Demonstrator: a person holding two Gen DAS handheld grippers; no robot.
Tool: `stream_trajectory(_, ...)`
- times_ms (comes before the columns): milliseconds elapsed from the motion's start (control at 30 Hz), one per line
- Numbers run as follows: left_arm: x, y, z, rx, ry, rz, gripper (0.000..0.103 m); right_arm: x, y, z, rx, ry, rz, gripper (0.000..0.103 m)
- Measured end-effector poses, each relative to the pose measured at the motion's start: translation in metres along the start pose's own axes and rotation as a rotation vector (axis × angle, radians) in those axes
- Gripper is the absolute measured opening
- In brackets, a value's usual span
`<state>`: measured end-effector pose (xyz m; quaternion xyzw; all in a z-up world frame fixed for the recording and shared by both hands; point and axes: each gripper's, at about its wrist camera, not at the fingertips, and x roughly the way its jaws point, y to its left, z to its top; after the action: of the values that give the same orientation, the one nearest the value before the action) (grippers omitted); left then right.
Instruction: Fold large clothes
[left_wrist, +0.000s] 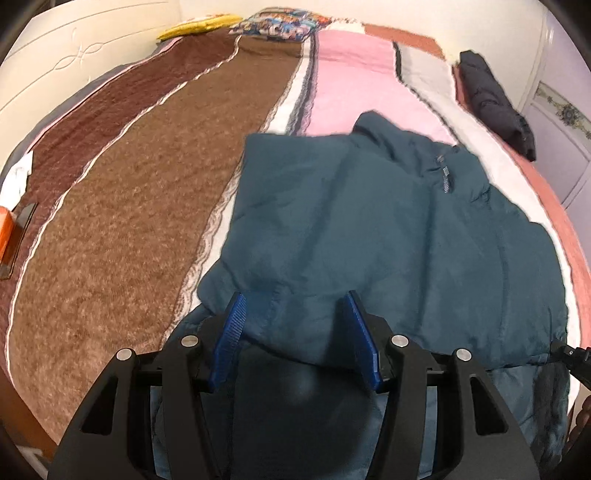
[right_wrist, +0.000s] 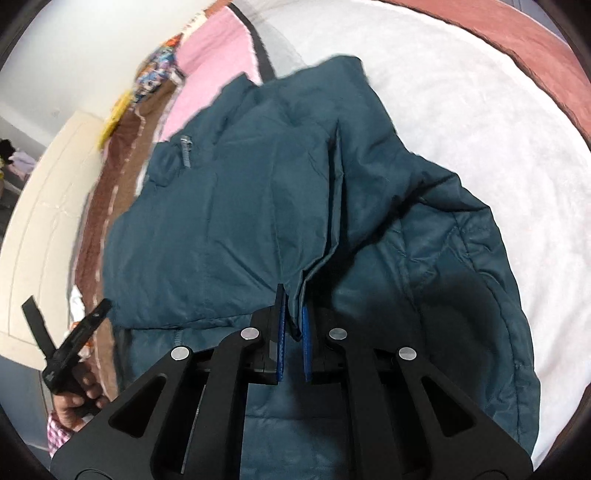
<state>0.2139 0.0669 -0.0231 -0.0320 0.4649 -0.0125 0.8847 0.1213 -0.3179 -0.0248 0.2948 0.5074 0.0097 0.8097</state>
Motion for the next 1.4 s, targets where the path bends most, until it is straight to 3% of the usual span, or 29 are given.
stream_trajectory(100,0.012,-0.001,-0.003,0.001,0.032,0.008,0.055,0.009,0.001,0.001,0.007,0.014,-0.023,0.009)
stream_trajectory(200,0.001,0.001,-0.003,-0.014,0.011,-0.011,0.055,-0.002,0.005,0.0,-0.009,-0.003,-0.019,0.013)
stream_trajectory(267,-0.01,0.001,-0.004,-0.01,-0.006,-0.028,0.055,-0.014,0.004,-0.001,-0.017,-0.023,-0.005,0.024)
stream_trajectory(433,-0.045,0.006,-0.017,0.024,-0.052,-0.059,0.055,-0.05,0.0,-0.013,-0.071,-0.077,-0.015,0.032)
stream_trajectory(600,-0.077,0.024,-0.035,0.031,-0.08,-0.072,0.055,-0.078,-0.007,-0.041,-0.123,-0.083,-0.062,0.037)
stream_trajectory(833,-0.118,0.059,-0.067,0.012,-0.095,-0.034,0.055,-0.115,-0.017,-0.089,-0.251,-0.076,-0.162,0.047)
stream_trajectory(1133,-0.144,0.116,-0.129,-0.131,-0.014,-0.066,0.055,-0.149,-0.06,-0.142,-0.225,-0.031,-0.224,0.052)
stream_trajectory(1400,-0.137,0.124,-0.181,-0.132,0.194,-0.081,0.055,-0.158,-0.09,-0.171,-0.152,0.013,-0.239,0.052)
